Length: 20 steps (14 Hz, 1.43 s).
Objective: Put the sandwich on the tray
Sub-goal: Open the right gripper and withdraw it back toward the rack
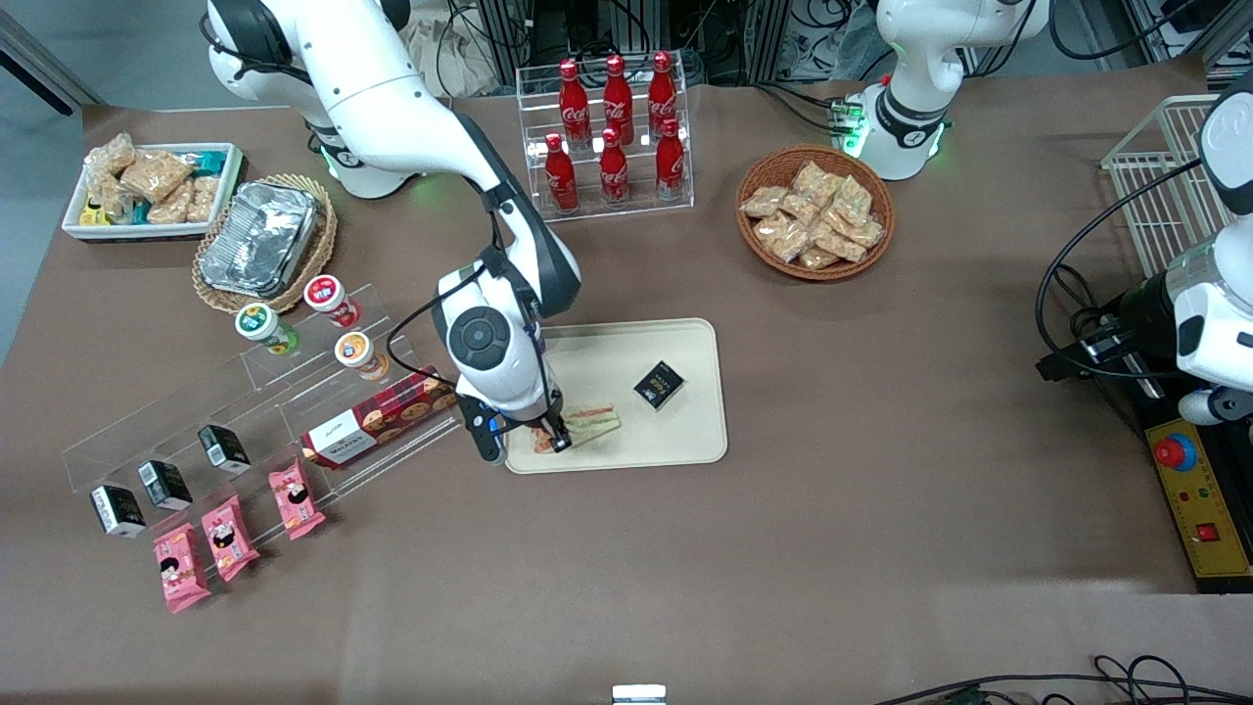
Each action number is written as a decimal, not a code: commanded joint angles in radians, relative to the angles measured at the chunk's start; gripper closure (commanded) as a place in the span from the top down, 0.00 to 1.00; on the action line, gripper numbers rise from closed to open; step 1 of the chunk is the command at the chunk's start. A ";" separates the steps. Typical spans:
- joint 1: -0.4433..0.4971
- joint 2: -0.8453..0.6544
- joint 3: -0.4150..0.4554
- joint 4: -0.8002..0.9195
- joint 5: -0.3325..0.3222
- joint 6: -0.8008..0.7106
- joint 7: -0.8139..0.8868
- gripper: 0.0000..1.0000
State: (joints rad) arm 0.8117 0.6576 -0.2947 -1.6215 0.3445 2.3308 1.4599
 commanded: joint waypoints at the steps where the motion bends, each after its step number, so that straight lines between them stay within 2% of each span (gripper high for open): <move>1: 0.006 -0.029 -0.003 0.023 0.030 -0.010 -0.097 1.00; 4: -0.022 -0.078 -0.023 0.040 0.027 -0.141 -0.308 1.00; 9: -0.175 -0.216 -0.064 0.042 0.022 -0.367 -0.838 1.00; 14: -0.267 -0.349 -0.193 0.058 -0.096 -0.540 -1.251 1.00; 20: -0.269 -0.382 -0.397 0.172 -0.113 -0.717 -1.496 1.00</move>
State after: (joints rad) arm 0.5369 0.2704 -0.6333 -1.5101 0.2451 1.6872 0.0432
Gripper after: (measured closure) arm 0.000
